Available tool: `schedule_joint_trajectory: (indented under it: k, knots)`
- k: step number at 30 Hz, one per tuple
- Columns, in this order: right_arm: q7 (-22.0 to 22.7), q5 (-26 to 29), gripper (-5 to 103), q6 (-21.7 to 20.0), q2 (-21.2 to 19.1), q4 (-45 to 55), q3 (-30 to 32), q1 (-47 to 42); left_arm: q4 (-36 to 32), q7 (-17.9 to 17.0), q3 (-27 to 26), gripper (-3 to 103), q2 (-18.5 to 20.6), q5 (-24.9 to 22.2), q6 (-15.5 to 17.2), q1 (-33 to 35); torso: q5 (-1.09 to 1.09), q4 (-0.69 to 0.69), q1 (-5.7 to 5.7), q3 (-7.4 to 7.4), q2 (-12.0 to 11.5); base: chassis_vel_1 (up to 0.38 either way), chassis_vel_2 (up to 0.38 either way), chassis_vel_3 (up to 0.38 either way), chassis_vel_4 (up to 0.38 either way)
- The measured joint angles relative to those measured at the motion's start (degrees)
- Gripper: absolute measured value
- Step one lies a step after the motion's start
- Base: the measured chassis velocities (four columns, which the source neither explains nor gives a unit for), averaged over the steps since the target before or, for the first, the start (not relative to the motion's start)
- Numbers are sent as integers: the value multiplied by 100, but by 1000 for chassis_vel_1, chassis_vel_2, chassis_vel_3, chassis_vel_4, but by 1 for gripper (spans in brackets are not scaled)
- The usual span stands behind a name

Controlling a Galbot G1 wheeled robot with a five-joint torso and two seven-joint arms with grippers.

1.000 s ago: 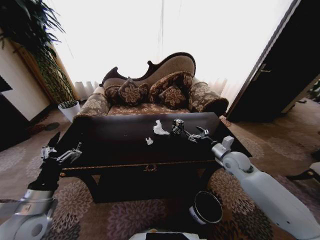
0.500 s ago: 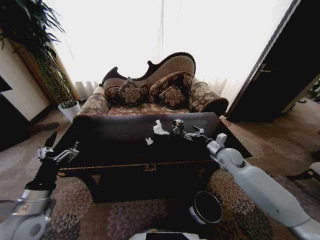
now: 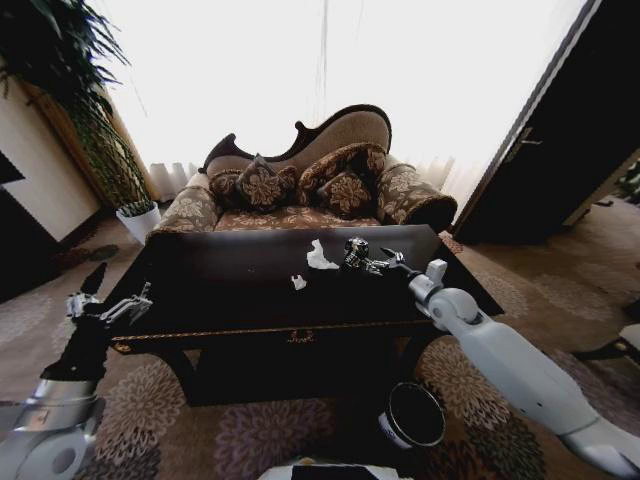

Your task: Move to the front of the table and place the trash on the table into the trash bin.

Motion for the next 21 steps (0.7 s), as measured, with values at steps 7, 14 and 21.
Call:
schedule_joint_trajectory:
  k: [7,14,21]
  knots:
    - [-158,-24,98,49,56,-20,7,-95,3,-44,-15,100,6,-7,-1,-4,0,0,0,0,0,0,0,0,0]
    - [-290,-21,71,119,66,-26,17,-94,2,-73,-52,100,8,-20,-2,6,0,0,0,0,0,0,0,0,0]
    - [-306,-20,44,142,7,4,80,-159,2,-182,-94,100,44,-148,-2,-53,0,0,0,0,0,0,0,0,0]
